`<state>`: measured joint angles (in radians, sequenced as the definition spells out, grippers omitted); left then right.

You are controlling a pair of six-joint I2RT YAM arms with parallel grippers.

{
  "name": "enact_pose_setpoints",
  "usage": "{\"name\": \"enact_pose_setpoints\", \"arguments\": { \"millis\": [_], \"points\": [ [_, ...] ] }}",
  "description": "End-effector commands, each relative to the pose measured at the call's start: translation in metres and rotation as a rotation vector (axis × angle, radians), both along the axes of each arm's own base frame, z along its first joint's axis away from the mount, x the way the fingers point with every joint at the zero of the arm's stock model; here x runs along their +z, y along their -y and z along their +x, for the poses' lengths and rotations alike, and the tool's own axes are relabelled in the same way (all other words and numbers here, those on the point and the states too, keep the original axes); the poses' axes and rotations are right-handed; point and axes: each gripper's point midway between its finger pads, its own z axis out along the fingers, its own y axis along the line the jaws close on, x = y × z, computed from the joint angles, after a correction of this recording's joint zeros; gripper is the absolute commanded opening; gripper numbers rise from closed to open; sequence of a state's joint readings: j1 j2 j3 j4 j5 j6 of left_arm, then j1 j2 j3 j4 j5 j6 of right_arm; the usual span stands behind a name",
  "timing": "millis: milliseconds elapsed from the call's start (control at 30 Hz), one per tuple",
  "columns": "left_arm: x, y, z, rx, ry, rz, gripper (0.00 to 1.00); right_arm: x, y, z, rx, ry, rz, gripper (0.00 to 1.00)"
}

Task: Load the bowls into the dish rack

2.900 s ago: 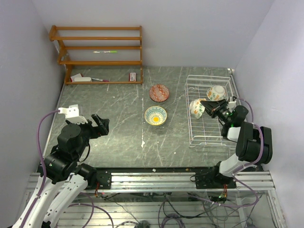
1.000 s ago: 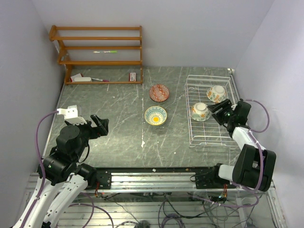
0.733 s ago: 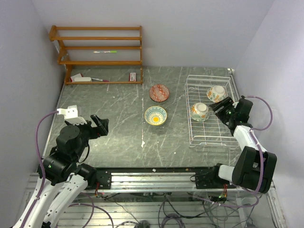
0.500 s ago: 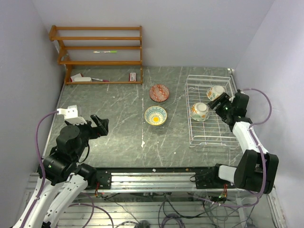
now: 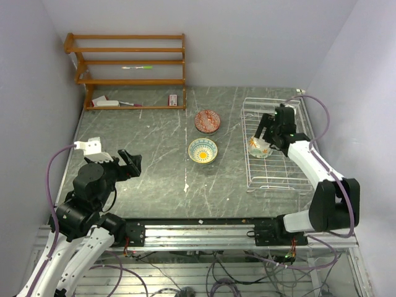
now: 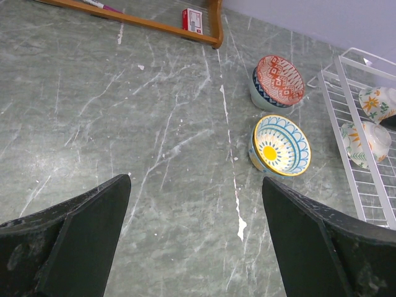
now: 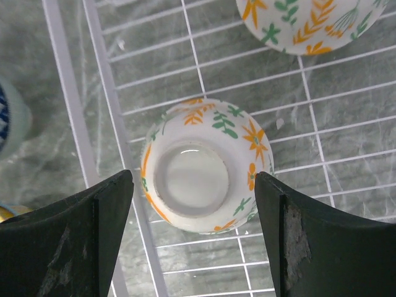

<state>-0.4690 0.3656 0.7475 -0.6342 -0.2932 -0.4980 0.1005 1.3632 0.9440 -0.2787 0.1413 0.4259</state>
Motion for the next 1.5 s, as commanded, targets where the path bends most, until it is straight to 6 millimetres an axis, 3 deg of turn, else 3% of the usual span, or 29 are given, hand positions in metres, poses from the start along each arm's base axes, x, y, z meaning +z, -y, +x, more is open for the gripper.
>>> {"name": "enact_pose_setpoints", "arguments": {
  "millis": [0, 133, 333, 400, 533, 667, 867, 1067, 1133, 1200, 1467],
  "points": [
    [0.016, 0.002, -0.004, -0.02, 0.045, -0.026, 0.98, -0.017, 0.0, -0.005, 0.007, -0.099, -0.138, 0.79],
    [0.018, 0.002, -0.005, -0.023, 0.053, -0.03, 0.98, -0.026, -0.006, -0.004, 0.009, -0.118, -0.175, 0.79],
    [0.018, 0.004, -0.006, -0.034, 0.056, -0.032, 0.98, -0.016, -0.002, 0.001, -0.025, -0.073, -0.18, 0.7],
    [0.019, 0.005, -0.006, -0.039, 0.058, -0.032, 0.98, -0.014, -0.001, 0.0, -0.03, -0.072, -0.188, 0.62],
    [0.018, 0.006, -0.006, -0.045, 0.057, -0.032, 0.98, -0.018, 0.003, -0.005, -0.042, -0.092, -0.202, 0.37],
    [0.02, 0.006, -0.007, -0.051, 0.064, -0.034, 0.98, -0.019, 0.015, -0.014, -0.094, -0.095, -0.235, 0.34],
    [0.02, 0.008, -0.007, -0.064, 0.067, -0.036, 0.98, -0.006, 0.022, -0.021, -0.15, -0.04, -0.227, 0.37],
    [0.019, 0.012, -0.007, -0.082, 0.062, -0.031, 0.98, 0.023, 0.008, -0.006, -0.102, 0.061, -0.162, 0.66],
    [0.02, 0.012, -0.007, -0.081, 0.064, -0.032, 0.98, 0.021, 0.006, 0.002, -0.091, 0.042, -0.165, 0.7],
    [0.021, 0.011, -0.008, -0.079, 0.07, -0.038, 0.98, 0.027, 0.001, 0.015, -0.085, 0.048, -0.158, 0.72],
    [0.02, 0.011, -0.007, -0.08, 0.066, -0.034, 0.98, 0.012, 0.001, 0.044, -0.105, 0.029, -0.187, 0.72]
  ]
}}
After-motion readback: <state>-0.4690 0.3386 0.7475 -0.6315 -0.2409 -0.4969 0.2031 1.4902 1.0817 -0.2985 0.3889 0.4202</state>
